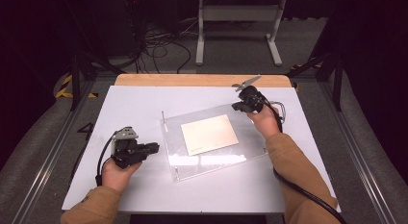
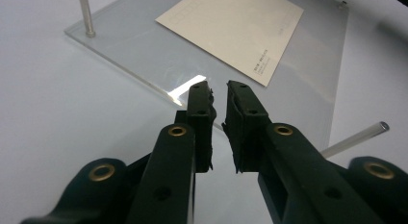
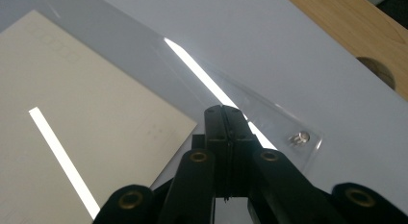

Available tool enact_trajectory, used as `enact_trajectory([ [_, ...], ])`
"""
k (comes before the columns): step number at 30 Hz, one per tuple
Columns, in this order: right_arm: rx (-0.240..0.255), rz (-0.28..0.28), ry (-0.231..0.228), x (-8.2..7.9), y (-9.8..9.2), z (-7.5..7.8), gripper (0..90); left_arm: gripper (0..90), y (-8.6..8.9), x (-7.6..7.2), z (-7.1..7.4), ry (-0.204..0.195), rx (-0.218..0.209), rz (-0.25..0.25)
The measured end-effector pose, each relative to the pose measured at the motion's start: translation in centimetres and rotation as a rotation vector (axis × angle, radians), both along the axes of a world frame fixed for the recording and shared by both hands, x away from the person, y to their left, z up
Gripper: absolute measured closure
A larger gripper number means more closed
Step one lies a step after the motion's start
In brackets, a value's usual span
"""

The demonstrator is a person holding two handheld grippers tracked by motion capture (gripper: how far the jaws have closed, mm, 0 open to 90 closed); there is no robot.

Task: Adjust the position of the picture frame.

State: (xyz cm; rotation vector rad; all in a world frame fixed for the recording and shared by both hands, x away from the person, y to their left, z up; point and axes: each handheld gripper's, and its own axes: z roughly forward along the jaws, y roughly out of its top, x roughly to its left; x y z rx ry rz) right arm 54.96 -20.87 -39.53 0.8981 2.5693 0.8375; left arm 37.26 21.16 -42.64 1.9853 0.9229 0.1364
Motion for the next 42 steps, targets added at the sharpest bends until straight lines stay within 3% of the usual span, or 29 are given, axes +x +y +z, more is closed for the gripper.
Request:
enact_trajectory([
  [1, -0.014, -0.005, 0.003, 0.6, 0.4, -0.1, 89.3, 77.2, 0.2, -0.2, 0.0, 0.007, -0.014, 0.008],
  [5, -0.072, -0.036, 0.005, 2.9, 1.7, -0.9, 89.3, 74.7, 0.6, -0.6, -0.2, -0.005, -0.002, 0.003],
  [10, -0.113, -0.11, 0.017, 4.9, 2.1, -2.2, 89.3, 72.8, 0.9, -0.7, -0.5, -0.02, 0.017, -0.013],
  [15, -0.105, -0.17, 0.027, 5.9, 1.9, -2.9, 89.3, 70.8, 0.6, -0.9, -0.5, -0.016, 0.015, -0.022],
  [18, -0.125, -0.213, 0.023, 6.3, 1.8, -3.2, 89.3, 70.7, 0.4, -0.7, -0.7, -0.018, 0.029, -0.027],
  [19, -0.118, -0.223, 0.026, 6.3, 1.7, -3.3, 89.4, 70.7, 0.2, -0.7, -0.8, -0.001, 0.017, -0.021],
  [23, -0.099, -0.258, 0.041, 6.5, 1.2, -3.5, 89.6, 70.6, -0.2, -0.7, -0.9, 0.001, 0.023, -0.036],
  [26, -0.099, -0.258, 0.057, 6.5, 1.1, -3.4, 89.6, 69.9, -0.3, -0.7, -0.8, -0.015, 0.032, -0.054],
  [31, -0.125, -0.26, 0.089, 6.0, 0.9, -3.2, 89.6, 67.6, -0.4, -1.4, -0.5, -0.002, 0.01, -0.073],
  [38, -0.12, -0.241, 0.154, 3.2, -1.0, -3.0, 89.6, 58.6, -0.4, -2.1, -0.1, 0.026, -0.028, -0.109],
  [40, -0.108, -0.233, 0.16, 2.2, -1.7, -3.0, 89.6, 47.4, -0.8, -2.6, 0.2, 0.046, -0.009, -0.154],
  [42, -0.1, -0.226, 0.161, 1.4, -2.1, -3.0, 89.6, 44.1, -1.3, -3.3, 0.2, 0.021, 0.037, -0.177],
])
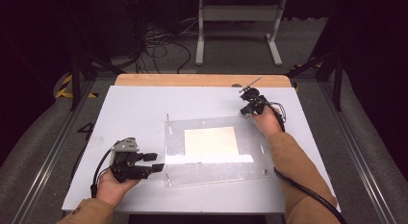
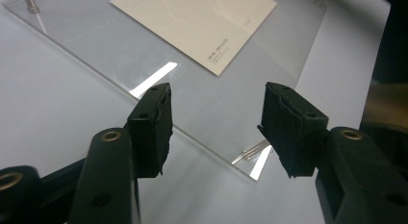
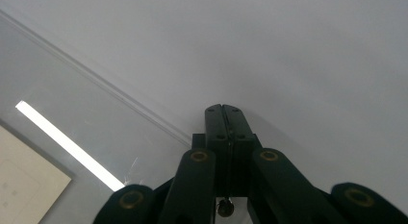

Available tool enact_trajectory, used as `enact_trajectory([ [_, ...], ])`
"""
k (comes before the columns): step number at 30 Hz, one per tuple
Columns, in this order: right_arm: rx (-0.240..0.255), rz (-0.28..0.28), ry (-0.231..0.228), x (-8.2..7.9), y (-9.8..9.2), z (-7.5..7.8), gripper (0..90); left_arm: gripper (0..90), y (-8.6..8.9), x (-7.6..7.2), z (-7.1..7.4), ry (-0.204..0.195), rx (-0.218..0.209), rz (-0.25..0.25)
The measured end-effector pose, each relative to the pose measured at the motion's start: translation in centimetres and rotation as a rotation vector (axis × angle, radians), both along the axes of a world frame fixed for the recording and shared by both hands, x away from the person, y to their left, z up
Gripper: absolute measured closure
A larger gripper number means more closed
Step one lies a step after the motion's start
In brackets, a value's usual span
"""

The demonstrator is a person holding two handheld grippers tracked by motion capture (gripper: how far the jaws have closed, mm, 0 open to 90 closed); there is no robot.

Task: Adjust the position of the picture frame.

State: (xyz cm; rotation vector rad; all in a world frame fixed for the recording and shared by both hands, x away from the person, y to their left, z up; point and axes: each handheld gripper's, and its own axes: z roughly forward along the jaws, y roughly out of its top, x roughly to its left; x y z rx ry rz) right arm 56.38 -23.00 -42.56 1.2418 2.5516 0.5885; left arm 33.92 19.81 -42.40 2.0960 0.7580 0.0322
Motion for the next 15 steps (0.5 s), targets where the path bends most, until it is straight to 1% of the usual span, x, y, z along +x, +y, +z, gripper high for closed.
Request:
enact_trajectory([
  [1, 0.005, 0.004, 0.003, -0.4, -0.2, 0.0, 89.6, 42.8, -0.2, -0.3, 0.0, 0.009, 0.012, -0.003],
  [2, 0.011, 0.006, 0.012, -0.7, -0.5, 0.0, 89.6, 41.6, -0.2, -0.3, -0.1, 0.008, 0.015, -0.016],
  [3, 0.011, 0.006, 0.012, -0.7, -0.5, 0.0, 89.6, 41.4, -0.2, -0.3, -0.1, 0.008, 0.015, -0.016],
  [6, 0.016, 0.003, 0.029, -1.6, -1.0, 0.0, 89.6, 40.7, -0.1, -0.5, -0.6, 0.047, 0.023, -0.011],
  [8, 0.014, 0.013, 0.037, -2.2, -1.3, 0.1, 89.7, 40.5, 0.0, -0.6, -0.8, 0.057, 0.035, -0.018],
  [9, 0.017, 0.014, 0.044, -2.6, -1.4, 0.1, 89.6, 39.9, 0.0, -0.7, -0.9, 0.062, 0.043, -0.027],
  [11, 0.023, 0.021, 0.049, -3.2, -1.8, 0.1, 89.6, 39.6, 0.0, -0.8, -1.2, 0.078, 0.051, -0.03],
  [13, 0.041, 0.024, 0.053, -3.7, -2.2, 0.0, 89.6, 39.5, 0.2, -0.7, -1.4, 0.094, 0.038, -0.041],
  [15, 0.072, 0.015, 0.061, -3.8, -2.7, -0.1, 89.6, 38.0, 0.4, -0.7, -1.4, 0.098, 0.027, -0.045],
])
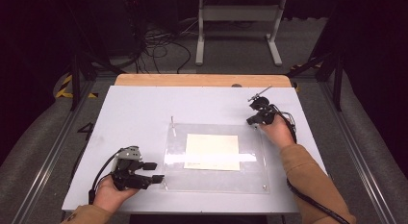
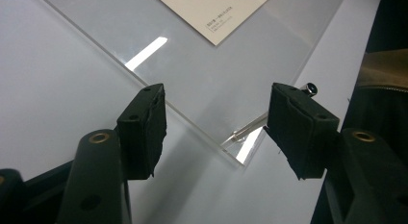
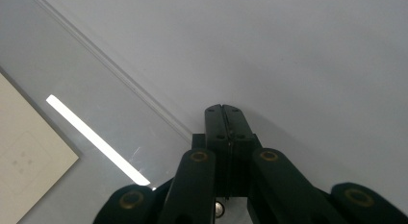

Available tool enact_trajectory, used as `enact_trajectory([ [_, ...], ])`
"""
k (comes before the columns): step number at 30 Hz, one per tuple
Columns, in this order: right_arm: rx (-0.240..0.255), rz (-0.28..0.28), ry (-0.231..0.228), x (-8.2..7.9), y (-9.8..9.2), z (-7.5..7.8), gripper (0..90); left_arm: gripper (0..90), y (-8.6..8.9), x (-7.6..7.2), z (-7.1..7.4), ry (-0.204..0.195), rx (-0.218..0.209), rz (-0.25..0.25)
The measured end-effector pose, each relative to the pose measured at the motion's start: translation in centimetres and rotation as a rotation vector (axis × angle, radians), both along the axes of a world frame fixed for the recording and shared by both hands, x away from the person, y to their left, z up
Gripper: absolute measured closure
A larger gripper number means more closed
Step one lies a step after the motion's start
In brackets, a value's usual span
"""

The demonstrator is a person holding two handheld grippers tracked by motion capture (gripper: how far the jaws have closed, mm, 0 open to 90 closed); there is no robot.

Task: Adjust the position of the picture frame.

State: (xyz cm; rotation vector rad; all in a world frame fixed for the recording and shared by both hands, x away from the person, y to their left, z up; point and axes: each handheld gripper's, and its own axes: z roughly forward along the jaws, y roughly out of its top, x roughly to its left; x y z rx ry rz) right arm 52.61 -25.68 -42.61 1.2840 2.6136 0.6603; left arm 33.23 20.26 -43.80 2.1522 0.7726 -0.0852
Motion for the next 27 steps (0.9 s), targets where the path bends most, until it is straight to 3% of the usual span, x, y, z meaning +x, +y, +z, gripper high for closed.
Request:
enact_trajectory([
  [3, 0.018, -0.006, 0.005, 0.0, -0.2, -0.1, 89.6, 36.2, 0.6, -0.5, 0.4, -0.025, -0.021, -0.005],
  [7, 0.0, 0.001, 0.0, 0.0, 0.0, 0.0, 89.6, 36.6, 0.8, -1.3, 0.8, -0.045, -0.037, -0.044],
  [10, 0.007, -0.001, 0.0, 0.0, -0.1, 0.0, 89.6, 37.2, 0.1, -1.7, 0.7, -0.074, -0.004, -0.095],
  [13, 0.014, -0.008, -0.001, -0.1, -0.1, -0.1, 89.6, 38.9, -0.8, -1.7, 0.3, -0.077, 0.037, -0.108],
  [17, 0.019, -0.009, 0.001, 0.0, -0.2, -0.1, 89.6, 52.0, -2.0, -1.6, -0.2, -0.082, 0.085, -0.111],
  [21, 0.021, -0.009, -0.003, -0.1, -0.2, -0.1, 89.6, 81.1, -2.7, -1.8, 0.0, -0.108, 0.118, -0.127],
  [23, 0.023, -0.007, -0.005, -0.1, -0.3, -0.1, 89.6, 83.9, -2.9, -1.9, 0.2, -0.132, 0.14, -0.136],
  [24, 0.025, -0.008, -0.006, -0.1, -0.3, -0.2, 89.6, 83.9, -3.1, -2.2, 0.3, -0.176, 0.17, -0.143],
  [27, 0.036, -0.009, 0.005, -0.1, -0.4, -0.2, 89.6, 84.8, -3.2, -2.2, 0.8, -0.179, 0.169, -0.108],
])
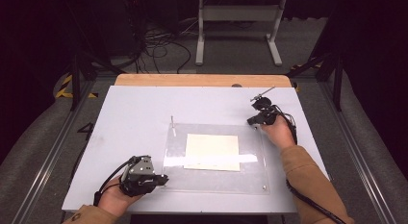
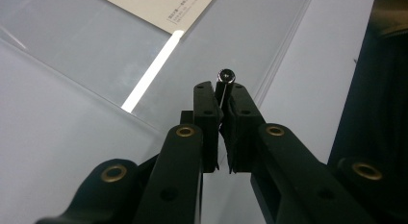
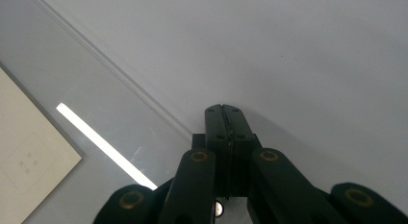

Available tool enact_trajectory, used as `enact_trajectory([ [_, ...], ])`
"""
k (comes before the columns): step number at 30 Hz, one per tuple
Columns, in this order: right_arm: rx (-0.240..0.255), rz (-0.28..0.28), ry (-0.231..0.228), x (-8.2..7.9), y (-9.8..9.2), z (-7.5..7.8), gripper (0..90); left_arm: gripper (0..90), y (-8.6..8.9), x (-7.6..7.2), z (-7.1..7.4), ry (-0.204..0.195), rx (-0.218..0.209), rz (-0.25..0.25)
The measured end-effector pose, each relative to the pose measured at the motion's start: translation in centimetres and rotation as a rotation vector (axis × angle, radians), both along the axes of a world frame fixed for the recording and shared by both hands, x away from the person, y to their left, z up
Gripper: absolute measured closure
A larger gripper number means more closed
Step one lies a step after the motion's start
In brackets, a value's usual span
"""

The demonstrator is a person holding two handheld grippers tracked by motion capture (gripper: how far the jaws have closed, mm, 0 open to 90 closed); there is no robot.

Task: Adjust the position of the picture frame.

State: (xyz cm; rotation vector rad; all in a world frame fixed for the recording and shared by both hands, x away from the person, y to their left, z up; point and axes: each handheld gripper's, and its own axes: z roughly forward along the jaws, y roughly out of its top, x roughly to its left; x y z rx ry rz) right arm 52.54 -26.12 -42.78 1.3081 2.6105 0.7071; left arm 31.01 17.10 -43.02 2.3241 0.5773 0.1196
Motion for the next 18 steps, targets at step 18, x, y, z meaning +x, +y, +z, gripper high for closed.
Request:
enact_trajectory([
  [18, 0.081, -0.057, -0.007, -1.3, -2.1, 0.2, 89.7, 85.3, 0.4, 4.8, 6.0, -0.345, 0.085, 0.168],
])
